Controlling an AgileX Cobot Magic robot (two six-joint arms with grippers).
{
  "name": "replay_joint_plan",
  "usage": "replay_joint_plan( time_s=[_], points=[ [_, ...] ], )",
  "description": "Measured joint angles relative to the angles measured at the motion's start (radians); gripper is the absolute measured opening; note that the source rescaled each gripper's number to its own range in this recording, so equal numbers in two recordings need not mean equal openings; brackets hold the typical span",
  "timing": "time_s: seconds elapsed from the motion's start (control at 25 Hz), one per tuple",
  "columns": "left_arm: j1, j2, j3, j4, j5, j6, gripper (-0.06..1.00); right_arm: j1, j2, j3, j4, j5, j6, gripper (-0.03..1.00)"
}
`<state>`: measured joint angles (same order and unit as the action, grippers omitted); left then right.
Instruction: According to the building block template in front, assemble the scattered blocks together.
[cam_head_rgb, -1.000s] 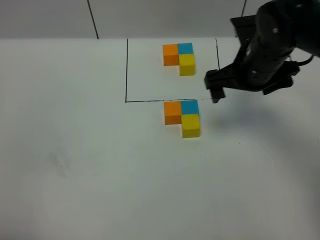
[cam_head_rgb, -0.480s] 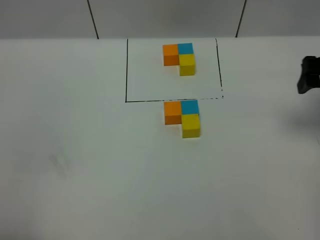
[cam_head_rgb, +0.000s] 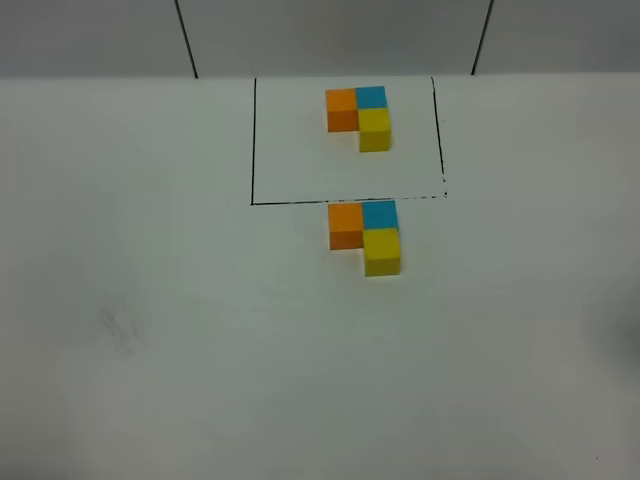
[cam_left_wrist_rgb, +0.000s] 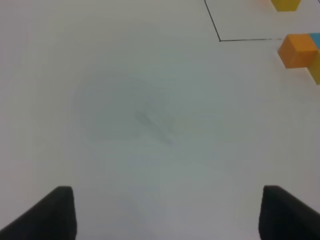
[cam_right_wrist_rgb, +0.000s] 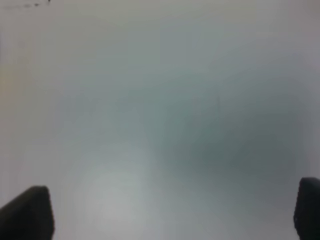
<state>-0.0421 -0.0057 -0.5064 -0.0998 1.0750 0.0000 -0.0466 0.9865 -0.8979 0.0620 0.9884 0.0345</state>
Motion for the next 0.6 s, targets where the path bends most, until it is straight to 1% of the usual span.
replay_joint_plan(
  time_s=[0.16,0.24,0.4,0.6],
  points=[
    [0.0,0.0,0.0,0.0,0.0,0.0,0.7,0.002,-0.226,0.095,-0.004,0.038,0.005,0.99],
    [0.0,0.0,0.0,0.0,0.0,0.0,0.7,0.019,-0.332,0.142,-0.001,0.049,0.016,0.99],
    [0.0,0.0,0.0,0.0,0.0,0.0,0.7,0.073,-0.527,0.226,-0.007,0.056,0.052,0.99],
    [0.0,0.0,0.0,0.0,0.0,0.0,0.7,0.08,-0.73,0.305,-0.046,0.058,0.071,0.99]
  ],
)
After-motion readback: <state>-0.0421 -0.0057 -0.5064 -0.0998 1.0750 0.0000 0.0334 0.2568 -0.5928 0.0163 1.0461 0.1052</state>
